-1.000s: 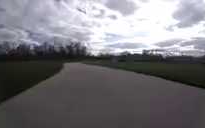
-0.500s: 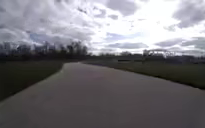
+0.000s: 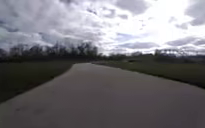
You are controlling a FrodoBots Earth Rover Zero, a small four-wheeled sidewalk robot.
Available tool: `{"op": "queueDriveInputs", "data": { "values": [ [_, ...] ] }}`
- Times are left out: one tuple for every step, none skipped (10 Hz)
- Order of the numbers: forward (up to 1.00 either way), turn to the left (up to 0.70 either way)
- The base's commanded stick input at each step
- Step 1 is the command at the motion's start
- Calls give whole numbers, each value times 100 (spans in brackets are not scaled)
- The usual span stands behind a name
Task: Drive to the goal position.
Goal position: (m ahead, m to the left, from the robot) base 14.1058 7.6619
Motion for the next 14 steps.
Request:
{"op": "queueDriveInputs", "data": {
  "values": [
    [99, 0],
    [100, 0],
    [99, 0],
    [99, 0],
    [100, 0],
    [99, 0],
    [99, 0],
    [99, 0],
    [99, 0],
    [99, 0],
    [99, 0],
    [99, 0],
    [99, 0],
    [99, 0]
  ]
}}
